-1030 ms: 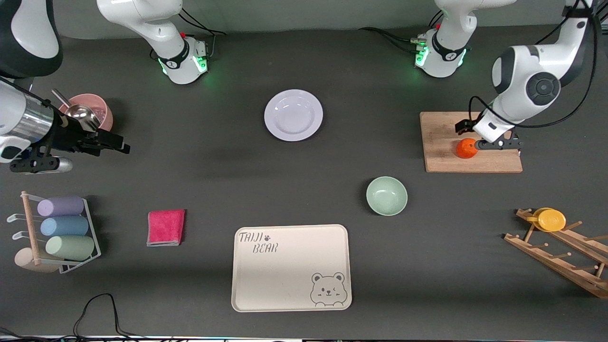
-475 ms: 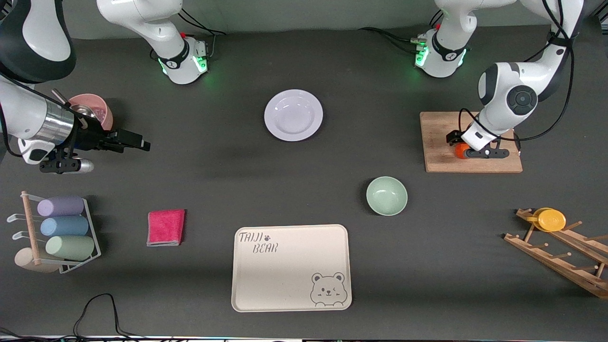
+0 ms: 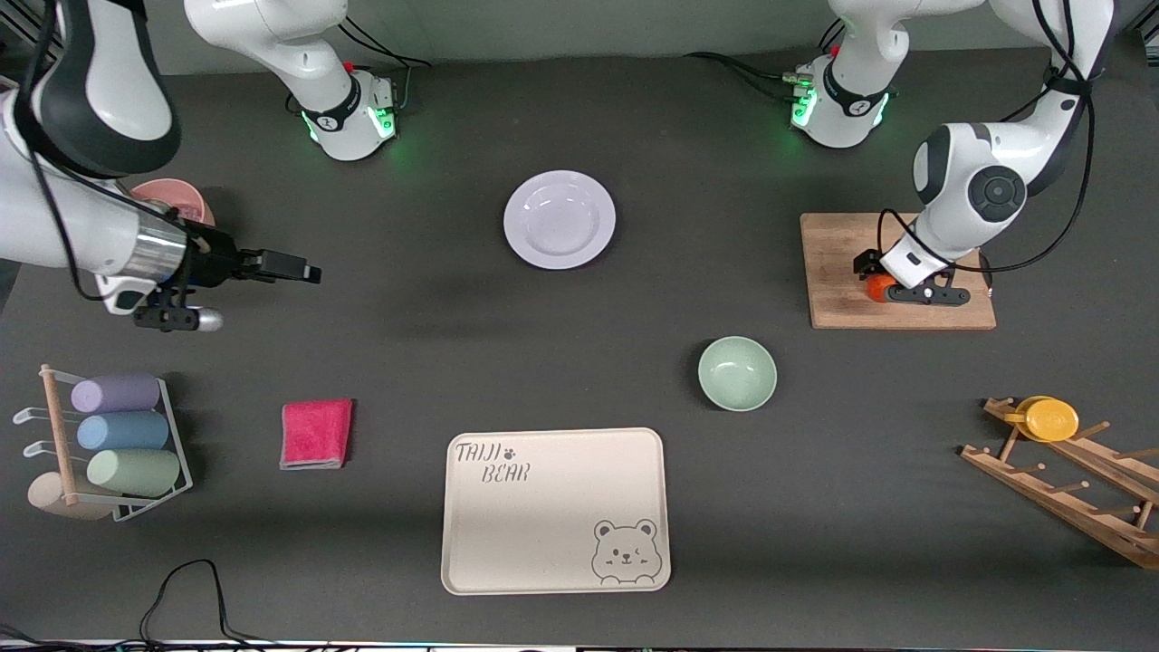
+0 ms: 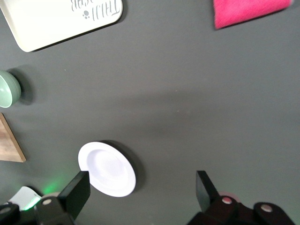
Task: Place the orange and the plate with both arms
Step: 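Grasp the orange with the left gripper while the right gripper moves out, then lift the orange with the left gripper while the right gripper nears the plate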
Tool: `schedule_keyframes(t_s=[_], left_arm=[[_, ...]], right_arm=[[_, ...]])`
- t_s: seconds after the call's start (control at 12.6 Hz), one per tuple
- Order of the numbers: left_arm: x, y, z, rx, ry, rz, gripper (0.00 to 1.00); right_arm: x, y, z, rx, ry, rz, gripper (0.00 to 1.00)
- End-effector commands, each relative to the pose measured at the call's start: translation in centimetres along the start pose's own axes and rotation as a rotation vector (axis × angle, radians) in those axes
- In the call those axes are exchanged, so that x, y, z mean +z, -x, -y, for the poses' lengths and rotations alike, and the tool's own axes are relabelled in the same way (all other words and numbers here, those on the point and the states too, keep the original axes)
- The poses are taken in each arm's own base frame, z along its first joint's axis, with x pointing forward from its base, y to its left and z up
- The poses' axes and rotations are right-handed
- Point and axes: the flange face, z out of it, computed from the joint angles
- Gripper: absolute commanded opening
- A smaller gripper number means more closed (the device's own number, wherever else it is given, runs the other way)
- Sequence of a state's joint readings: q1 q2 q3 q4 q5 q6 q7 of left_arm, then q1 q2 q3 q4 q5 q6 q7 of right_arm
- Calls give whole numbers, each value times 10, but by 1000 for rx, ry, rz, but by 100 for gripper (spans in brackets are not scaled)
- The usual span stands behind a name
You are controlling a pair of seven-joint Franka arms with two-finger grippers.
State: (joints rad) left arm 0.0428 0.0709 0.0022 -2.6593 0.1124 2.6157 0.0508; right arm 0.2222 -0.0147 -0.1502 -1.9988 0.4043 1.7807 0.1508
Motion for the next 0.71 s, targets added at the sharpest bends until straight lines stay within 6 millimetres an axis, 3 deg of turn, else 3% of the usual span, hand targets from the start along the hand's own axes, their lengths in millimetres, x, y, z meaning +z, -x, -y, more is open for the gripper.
schedule_keyframes(t_s=[0.0,0.16,0.24,0.32,0.4,0.63], left_arm=[[4,-3,4,26,-6,-5,100],[4,-2,4,25,-6,-5,99],[3,-3,7,18,-6,-7,90],[3,-2,10,11,-7,-7,21],[3,-2,11,9,-7,-7,0],[3,-2,12,8,-6,-4,0]], right_arm=[[23,19,22,112,-26,-46,100],[29,26,18,129,-33,-57,100],[34,26,18,145,-66,-50,100],[43,25,17,171,-115,-66,100],[53,26,21,177,-130,-81,100],[87,29,46,135,-104,-75,100]])
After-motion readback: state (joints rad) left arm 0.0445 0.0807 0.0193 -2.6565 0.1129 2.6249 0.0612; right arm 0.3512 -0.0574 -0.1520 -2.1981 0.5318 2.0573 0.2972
